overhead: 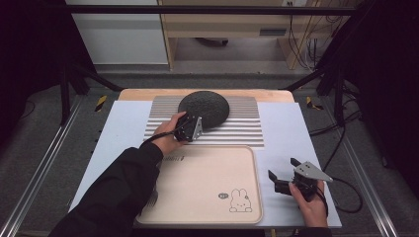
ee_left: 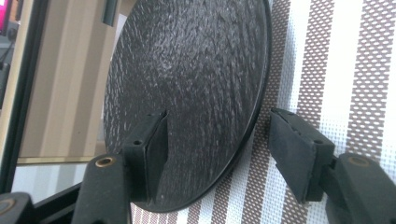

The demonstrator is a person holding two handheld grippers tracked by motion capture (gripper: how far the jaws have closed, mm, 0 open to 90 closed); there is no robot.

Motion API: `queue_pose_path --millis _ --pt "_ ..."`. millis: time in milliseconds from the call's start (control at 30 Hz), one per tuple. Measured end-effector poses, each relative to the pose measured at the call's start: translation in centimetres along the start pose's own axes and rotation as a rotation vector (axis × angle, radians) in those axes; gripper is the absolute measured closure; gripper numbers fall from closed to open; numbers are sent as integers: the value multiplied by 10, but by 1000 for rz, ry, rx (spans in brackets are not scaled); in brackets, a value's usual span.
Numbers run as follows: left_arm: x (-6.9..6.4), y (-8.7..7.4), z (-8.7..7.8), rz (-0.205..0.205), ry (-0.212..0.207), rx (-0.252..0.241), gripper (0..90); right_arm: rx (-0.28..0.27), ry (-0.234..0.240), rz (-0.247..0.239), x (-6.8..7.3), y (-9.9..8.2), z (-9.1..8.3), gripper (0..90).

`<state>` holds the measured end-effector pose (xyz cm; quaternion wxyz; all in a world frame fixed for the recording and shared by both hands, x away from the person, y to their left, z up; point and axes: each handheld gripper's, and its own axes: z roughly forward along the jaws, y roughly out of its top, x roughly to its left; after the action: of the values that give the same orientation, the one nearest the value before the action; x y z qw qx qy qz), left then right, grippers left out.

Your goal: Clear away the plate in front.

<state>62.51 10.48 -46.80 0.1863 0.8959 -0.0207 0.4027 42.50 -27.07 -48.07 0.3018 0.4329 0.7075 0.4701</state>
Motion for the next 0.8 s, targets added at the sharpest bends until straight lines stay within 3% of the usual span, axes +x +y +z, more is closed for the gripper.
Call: queue_pose_path --millis 100,200,800 --pt "-1 2 0 9 20 -7 444 -2 1 3 0 0 0 54" --pt "-2 2 3 11 12 -3 471 -2 1 6 0 0 0 54" --pt "-5 1 10 23 32 19 495 3 1 2 -1 -1 1 54"
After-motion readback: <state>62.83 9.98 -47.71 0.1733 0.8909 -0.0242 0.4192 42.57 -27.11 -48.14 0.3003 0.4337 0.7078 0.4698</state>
